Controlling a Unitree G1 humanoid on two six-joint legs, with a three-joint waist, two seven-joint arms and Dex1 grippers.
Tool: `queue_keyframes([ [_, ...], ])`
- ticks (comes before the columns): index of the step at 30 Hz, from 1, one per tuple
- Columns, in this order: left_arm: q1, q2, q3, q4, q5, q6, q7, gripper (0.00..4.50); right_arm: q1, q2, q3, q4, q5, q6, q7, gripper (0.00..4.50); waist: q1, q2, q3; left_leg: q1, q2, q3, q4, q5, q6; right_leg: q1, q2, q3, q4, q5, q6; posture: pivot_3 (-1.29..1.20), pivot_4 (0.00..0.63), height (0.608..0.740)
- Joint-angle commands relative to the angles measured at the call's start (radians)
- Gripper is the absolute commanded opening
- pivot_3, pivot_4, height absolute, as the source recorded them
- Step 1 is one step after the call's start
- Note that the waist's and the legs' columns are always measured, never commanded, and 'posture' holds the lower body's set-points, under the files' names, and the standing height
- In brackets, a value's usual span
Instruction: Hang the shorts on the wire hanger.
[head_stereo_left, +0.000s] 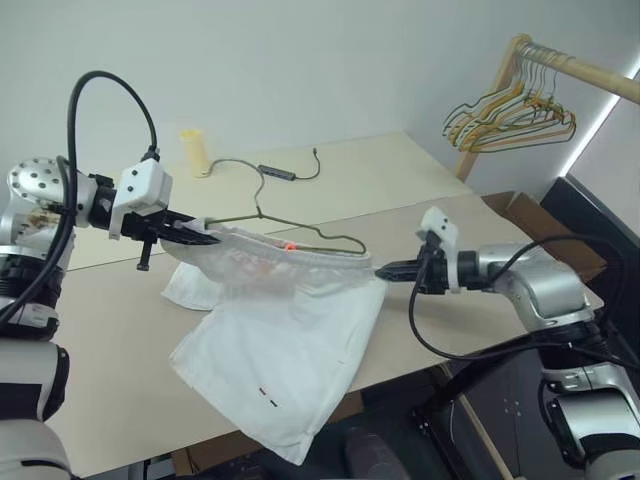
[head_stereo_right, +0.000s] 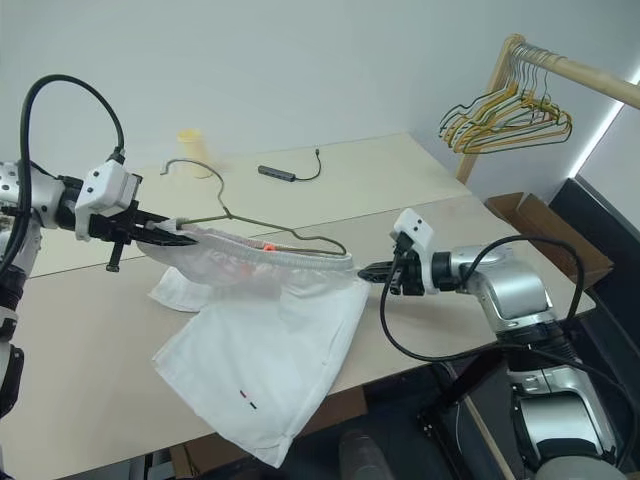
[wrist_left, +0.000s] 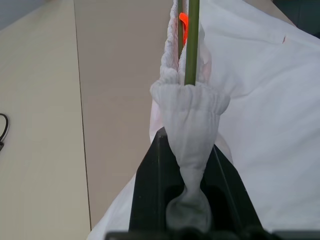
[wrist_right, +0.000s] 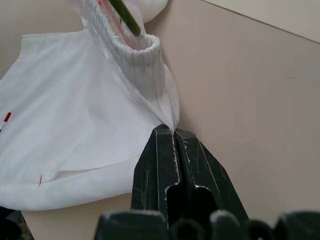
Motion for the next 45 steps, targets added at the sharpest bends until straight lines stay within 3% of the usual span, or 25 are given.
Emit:
queue_keyframes([
  [1, -0.022, 0.02, 0.008, 0.032, 0.038, -0.03, -0.004, 0.0, -0.033, -0.039, -0.013, 0.011, -0.034, -0.035, 0.003, 0.04, 0.0, 0.0, 0.0, 0.0, 0.0, 0.0, 0.0, 0.0, 0.0, 0.0, 0.0, 0.0, 0.0, 0.0, 0.0, -0.25, 0.0, 0.74],
  [12, -0.036, -0.01, 0.065, 0.09, 0.095, -0.044, -0.004, 0.0, -0.053, -0.059, -0.002, 0.047, -0.05, -0.05, 0.017, 0.04, 0.0, 0.0, 0.0, 0.0, 0.0, 0.0, 0.0, 0.0, 0.0, 0.0, 0.0, 0.0, 0.0, 0.0, 0.0, -0.25, 0.0, 0.74],
  [25, -0.024, 0.011, 0.056, 0.039, 0.002, 0.026, -0.004, 0.0, -0.053, -0.042, 0.034, 0.116, -0.088, -0.077, -0.002, 0.04, -0.001, 0.0, 0.0, 0.0, 0.0, 0.0, 0.0, 0.0, 0.0, 0.0, 0.0, 0.0, 0.0, 0.0, 0.0, -0.25, 0.0, 0.74],
  [38, -0.045, -0.019, 0.055, 0.151, 0.224, -0.07, 0.009, 0.0, -0.074, -0.046, 0.046, 0.122, -0.116, -0.106, -0.005, 0.04, -0.001, 0.0, 0.0, 0.0, 0.0, 0.0, 0.0, 0.0, 0.0, 0.0, 0.0, 0.0, 0.0, 0.0, 0.0, -0.25, 0.0, 0.74],
  [45, -0.037, -0.059, 0.087, 0.12, 0.258, -0.056, 0.059, 0.0, -0.115, -0.06, 0.063, -0.008, -0.165, -0.163, -0.018, 0.04, 0.0, 0.0, 0.0, 0.0, 0.0, 0.0, 0.0, 0.0, 0.0, 0.0, 0.0, 0.0, 0.0, 0.0, 0.0, -0.24, 0.0, 0.74],
])
